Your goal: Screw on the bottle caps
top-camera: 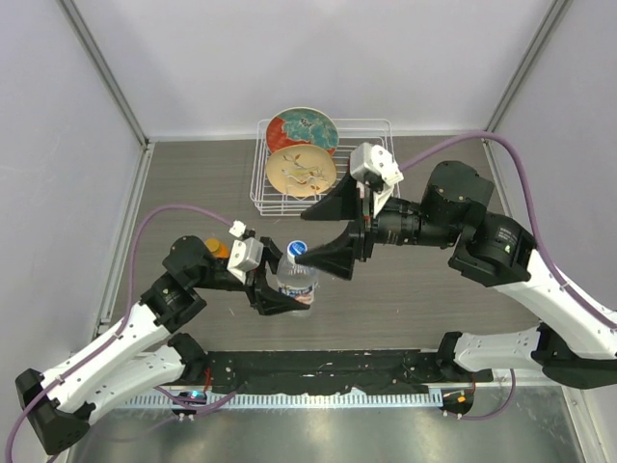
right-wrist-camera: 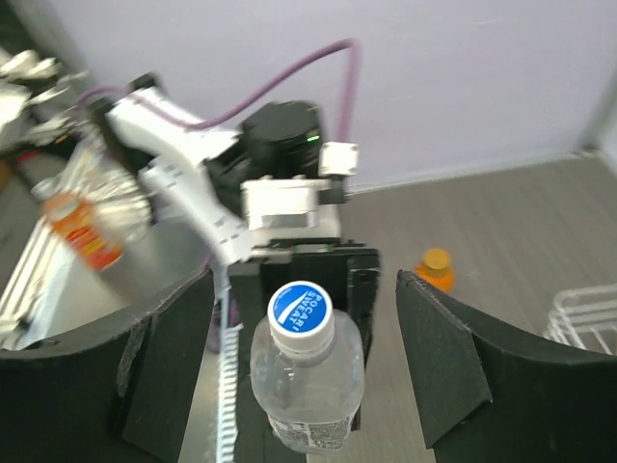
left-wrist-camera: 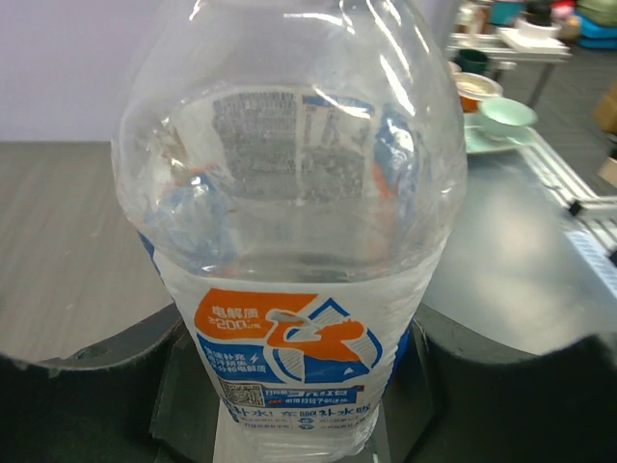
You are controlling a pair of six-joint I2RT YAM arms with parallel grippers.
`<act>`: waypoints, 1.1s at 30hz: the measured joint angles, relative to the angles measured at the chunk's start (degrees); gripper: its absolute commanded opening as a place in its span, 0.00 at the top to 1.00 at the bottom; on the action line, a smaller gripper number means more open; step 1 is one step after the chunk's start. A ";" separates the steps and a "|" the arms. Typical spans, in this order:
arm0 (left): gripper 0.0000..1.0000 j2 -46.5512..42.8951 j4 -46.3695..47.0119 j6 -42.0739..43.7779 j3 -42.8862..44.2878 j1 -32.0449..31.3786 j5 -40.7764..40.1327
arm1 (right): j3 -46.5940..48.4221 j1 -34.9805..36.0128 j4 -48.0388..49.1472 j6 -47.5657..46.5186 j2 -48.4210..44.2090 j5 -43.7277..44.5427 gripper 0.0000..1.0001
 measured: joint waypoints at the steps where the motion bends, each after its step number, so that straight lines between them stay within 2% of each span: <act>1: 1.00 0.13 0.00 -0.44 0.50 0.00 2.60 | 0.00 -0.17 -0.09 -0.59 0.26 -4.35 0.21; 7: 1.00 0.37 0.26 -2.47 2.25 0.00 11.69 | -0.22 -0.52 0.24 -2.19 1.55 -18.86 0.27; 14: 1.00 0.59 0.31 -3.45 2.29 0.00 15.02 | -0.24 -0.55 2.29 -2.34 5.03 -25.94 0.36; 17: 1.00 0.59 0.33 -3.52 2.29 0.02 15.54 | -0.37 -0.55 3.08 -2.19 6.34 -27.26 0.45; 20: 1.00 0.57 0.33 -3.58 2.29 0.02 15.63 | -0.61 -0.55 3.58 -1.86 6.86 -28.35 0.60; 26: 1.00 0.50 0.37 -3.69 2.29 0.02 15.61 | -1.44 -0.90 5.53 -1.20 6.84 -29.31 0.84; 33: 1.00 0.35 0.26 -3.58 2.29 0.15 12.48 | -2.56 -1.36 6.64 -0.50 6.08 -27.04 0.97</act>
